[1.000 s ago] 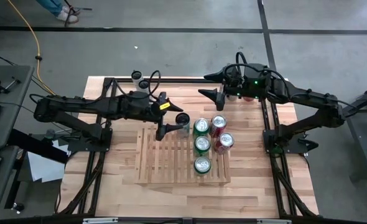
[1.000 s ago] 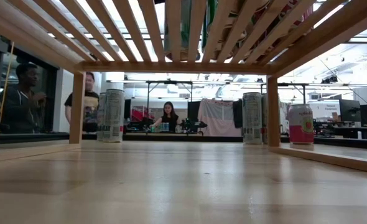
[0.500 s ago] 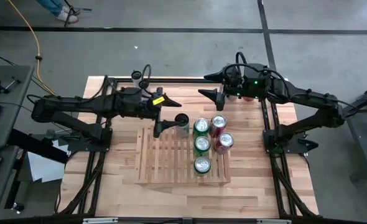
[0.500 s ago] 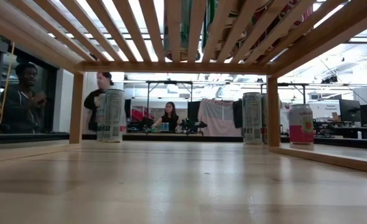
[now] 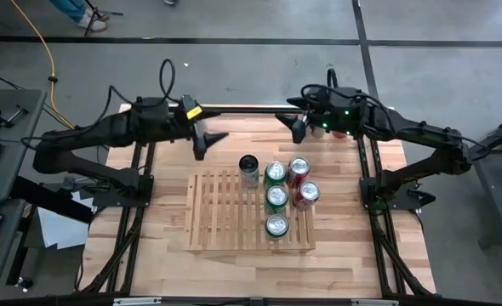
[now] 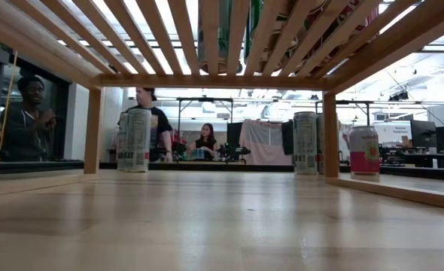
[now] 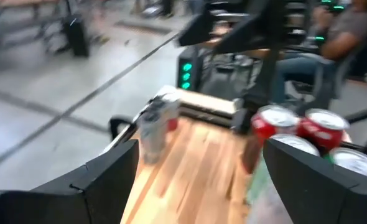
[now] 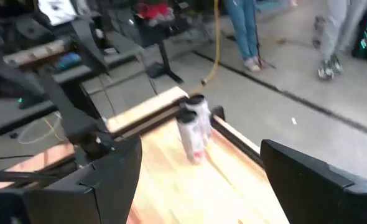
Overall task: Place canned beverage on shelf
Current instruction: Put the left white-pink soda can on the shelf aligned with the other white-pink soda can
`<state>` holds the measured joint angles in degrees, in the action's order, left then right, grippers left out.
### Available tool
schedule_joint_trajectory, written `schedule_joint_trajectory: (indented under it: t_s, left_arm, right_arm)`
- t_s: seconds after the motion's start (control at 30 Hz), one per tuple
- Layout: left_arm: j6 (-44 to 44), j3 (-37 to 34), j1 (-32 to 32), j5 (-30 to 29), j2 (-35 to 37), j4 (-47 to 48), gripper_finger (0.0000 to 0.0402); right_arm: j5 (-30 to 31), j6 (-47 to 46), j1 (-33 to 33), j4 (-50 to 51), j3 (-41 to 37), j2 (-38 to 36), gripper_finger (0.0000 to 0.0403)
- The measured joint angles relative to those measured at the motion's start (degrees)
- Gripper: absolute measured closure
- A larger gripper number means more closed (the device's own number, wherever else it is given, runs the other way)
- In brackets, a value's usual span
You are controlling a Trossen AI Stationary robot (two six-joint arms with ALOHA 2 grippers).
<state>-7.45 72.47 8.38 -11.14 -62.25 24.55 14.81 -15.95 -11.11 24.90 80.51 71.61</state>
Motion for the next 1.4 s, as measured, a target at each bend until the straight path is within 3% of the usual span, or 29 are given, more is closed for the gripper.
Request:
schedule_joint_trajectory:
  t_s: [0.3,0.43,0.57,0.83,1.0,1.13,1.4]
  left_arm:
    - [-10.28,0.00,9.56,-0.23,0.41,6.06,0.0067]
    - [-14.99,-0.97,13.75,-3.25,-0.75,10.23,0.0067]
    - [-19.44,-4.55,18.71,-6.43,-1.47,13.08,0.0067]
    - [-28.18,-14.80,28.69,-6.27,-1.65,11.77,0.0067]
    - [-24.40,-16.60,33.56,1.63,-3.63,9.11,0.0067]
    - [-19.07,-14.09,36.25,6.18,-8.07,10.37,0.0072]
    - [-13.64,-8.59,37.40,7.25,-16.59,16.79,0.0076]
  right_arm:
    - [0.04,-2.23,-2.02,5.30,0.00,0.00,0.0091]
    - [0.04,-2.25,-2.41,5.33,0.00,0.00,0.0091]
    - [0.05,-2.25,-2.41,5.33,0.00,0.00,0.0091]
    - [1.61,-2.51,-2.41,5.34,0.00,0.00,0.0091]
    - [1.74,-4.57,-3.14,6.06,0.00,0.00,0.0091]
    - [1.74,-5.69,-3.88,6.29,0.00,0.00,0.0091]
    - [1.73,-6.53,-4.02,9.35,0.00,0.00,0.0091]
